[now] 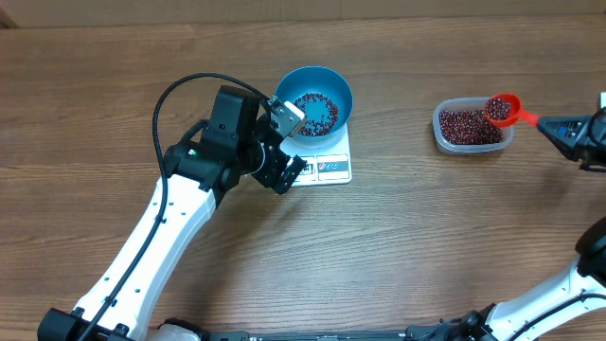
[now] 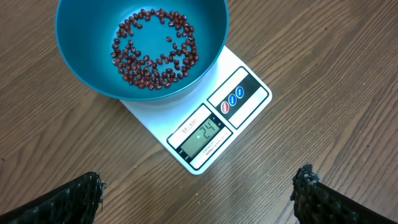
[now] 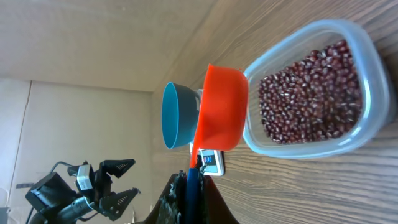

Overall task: Scoop item into bowl and weigh 150g on scale
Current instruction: 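Scoop red beans from the tub again with the right gripper, then carry the filled scoop over the teal bowl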

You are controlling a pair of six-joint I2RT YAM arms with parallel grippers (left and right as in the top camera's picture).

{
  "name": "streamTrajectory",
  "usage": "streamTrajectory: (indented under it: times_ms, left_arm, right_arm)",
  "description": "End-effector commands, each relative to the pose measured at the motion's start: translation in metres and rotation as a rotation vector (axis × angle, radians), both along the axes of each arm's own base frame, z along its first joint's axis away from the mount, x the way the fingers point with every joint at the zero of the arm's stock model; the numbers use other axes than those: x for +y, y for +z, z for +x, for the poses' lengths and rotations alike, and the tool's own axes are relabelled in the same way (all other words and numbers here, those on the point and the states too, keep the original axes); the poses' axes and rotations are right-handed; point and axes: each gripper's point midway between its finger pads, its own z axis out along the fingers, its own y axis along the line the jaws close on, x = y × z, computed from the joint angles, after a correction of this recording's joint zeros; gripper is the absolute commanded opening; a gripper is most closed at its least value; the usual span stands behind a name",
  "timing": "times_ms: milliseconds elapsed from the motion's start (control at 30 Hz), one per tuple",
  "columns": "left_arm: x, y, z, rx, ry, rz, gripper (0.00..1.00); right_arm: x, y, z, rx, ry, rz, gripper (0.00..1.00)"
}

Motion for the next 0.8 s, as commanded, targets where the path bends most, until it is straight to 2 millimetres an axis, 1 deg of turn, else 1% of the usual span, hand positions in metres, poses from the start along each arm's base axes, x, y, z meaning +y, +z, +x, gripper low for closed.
streamTrajectory:
  times_ms: [0,167,233,433,633,767]
  left_arm:
    - [0.0,0.009,0.005,-0.028,0.003,-0.004,1.0]
    - [0.0,0.009,0.005,-0.028,0.003,-0.004,1.0]
    - [0.0,0.009,0.005,-0.028,0.003,-0.004,1.0]
    - [0.0,0.009,0.005,-0.028,0.003,-0.004,1.0]
    - [0.0,0.009,0.005,-0.028,0.003,-0.004,1.0]
    - [0.0,0.009,0.005,-0.028,0.003,-0.004,1.0]
  right_arm:
    - [0.008,0.004,0.006,-0.031,0.01,0.026,0.04]
    - [0.018,0.008,0.009,-0.056,0.033,0.04,0.04]
    - [0.028,0.016,0.011,-0.096,0.054,0.059,0.04]
    - [0.05,0.019,0.018,-0.105,0.106,0.075,0.04]
    - [0.09,0.019,0.025,-0.112,0.21,0.075,0.04]
    - [0.125,0.018,0.029,-0.124,0.303,0.07,0.04]
